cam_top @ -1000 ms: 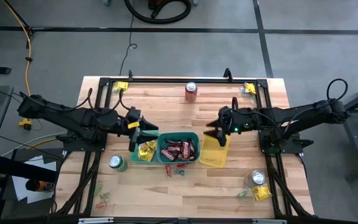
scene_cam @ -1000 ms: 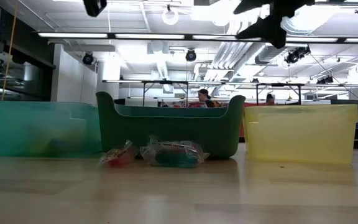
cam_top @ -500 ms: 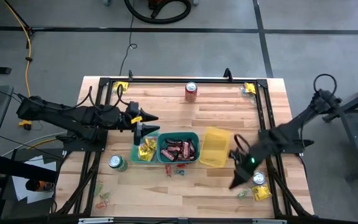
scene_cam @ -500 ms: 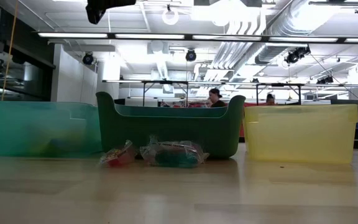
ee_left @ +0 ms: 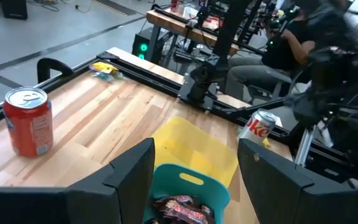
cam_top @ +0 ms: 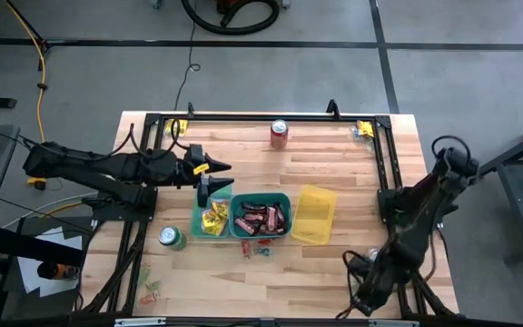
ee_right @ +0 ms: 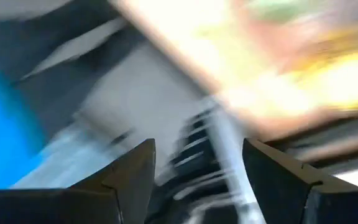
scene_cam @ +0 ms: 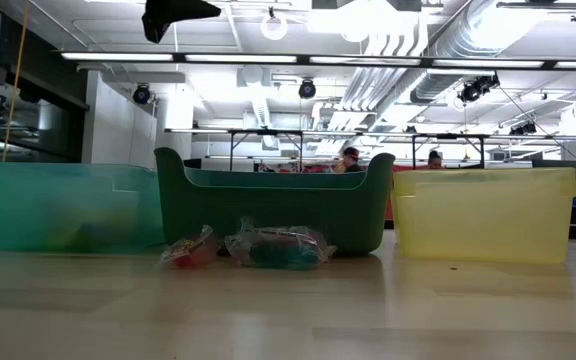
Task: Sort candy
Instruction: Put the yellow candy into the green bin
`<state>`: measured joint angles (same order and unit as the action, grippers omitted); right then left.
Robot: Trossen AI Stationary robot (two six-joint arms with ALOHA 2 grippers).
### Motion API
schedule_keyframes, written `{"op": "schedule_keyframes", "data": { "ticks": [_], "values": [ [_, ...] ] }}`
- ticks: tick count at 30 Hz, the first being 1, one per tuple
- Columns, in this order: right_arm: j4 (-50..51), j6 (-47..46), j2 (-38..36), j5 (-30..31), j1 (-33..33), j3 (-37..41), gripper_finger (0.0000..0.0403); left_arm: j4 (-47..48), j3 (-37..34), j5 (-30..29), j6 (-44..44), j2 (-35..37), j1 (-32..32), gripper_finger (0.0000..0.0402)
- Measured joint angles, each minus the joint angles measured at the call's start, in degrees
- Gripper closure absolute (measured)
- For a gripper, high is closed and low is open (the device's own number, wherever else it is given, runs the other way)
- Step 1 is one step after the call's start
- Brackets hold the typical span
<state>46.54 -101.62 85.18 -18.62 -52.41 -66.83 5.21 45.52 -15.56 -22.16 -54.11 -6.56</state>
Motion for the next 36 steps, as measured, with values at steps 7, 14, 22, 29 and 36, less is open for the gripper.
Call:
{"op": "schedule_keyframes", "data": {
  "ticks": [7,14,22,29,36],
  "values": [
    [17.7,4.2,13.2,3.3,-4.2,-11.2,0.0167,0.0,0.0,0.0,-0.1,0.0,1.1,0.0183],
    [13.9,4.0,22.1,-2.6,-8.8,-10.8,0.0167,0.0,0.0,0.0,-0.2,0.0,1.1,0.0183],
    [19.7,4.1,26.4,-1.4,-8.6,-10.5,0.0167,0.0,0.0,0.0,-0.7,0.0,1.1,0.0183],
    [18.8,3.2,27.4,-1.5,-8.3,-6.5,0.0167,0.1,0.0,0.0,-1.6,0.0,1.1,0.0183],
    [11.8,3.1,27.2,-2.6,-7.9,-2.3,0.0181,0.2,0.0,0.0,-3.0,0.0,1.1,0.0183]
  ]
}}
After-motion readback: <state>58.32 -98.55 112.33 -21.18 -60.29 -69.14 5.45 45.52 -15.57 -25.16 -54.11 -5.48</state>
